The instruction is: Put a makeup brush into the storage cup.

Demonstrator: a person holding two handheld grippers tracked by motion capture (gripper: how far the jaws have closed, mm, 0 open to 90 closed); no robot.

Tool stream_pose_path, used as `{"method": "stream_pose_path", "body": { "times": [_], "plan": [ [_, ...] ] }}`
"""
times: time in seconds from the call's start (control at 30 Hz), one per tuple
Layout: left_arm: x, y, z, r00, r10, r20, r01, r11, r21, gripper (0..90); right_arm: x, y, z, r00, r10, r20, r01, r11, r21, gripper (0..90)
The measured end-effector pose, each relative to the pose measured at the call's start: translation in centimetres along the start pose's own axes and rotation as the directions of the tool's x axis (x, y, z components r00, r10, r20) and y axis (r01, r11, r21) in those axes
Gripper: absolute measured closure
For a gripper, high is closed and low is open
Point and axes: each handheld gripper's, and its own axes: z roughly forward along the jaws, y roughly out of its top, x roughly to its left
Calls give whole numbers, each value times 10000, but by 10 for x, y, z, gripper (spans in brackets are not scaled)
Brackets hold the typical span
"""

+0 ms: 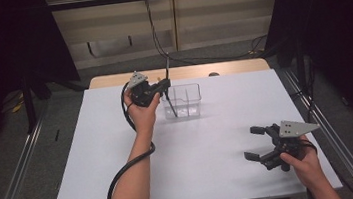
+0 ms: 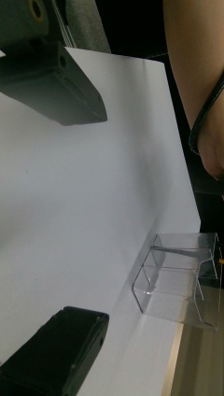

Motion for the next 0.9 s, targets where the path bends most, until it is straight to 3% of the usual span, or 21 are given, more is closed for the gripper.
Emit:
{"method": "stream_pose_path", "body": {
  "times": [0.9],
  "plan": [
    [1, -12, -6, 10000, -70, -63, 70, 9999, 114, 842, 1, 1, 1, 10000, 2, -89, -2, 10000, -22, 43]
  ]
}}
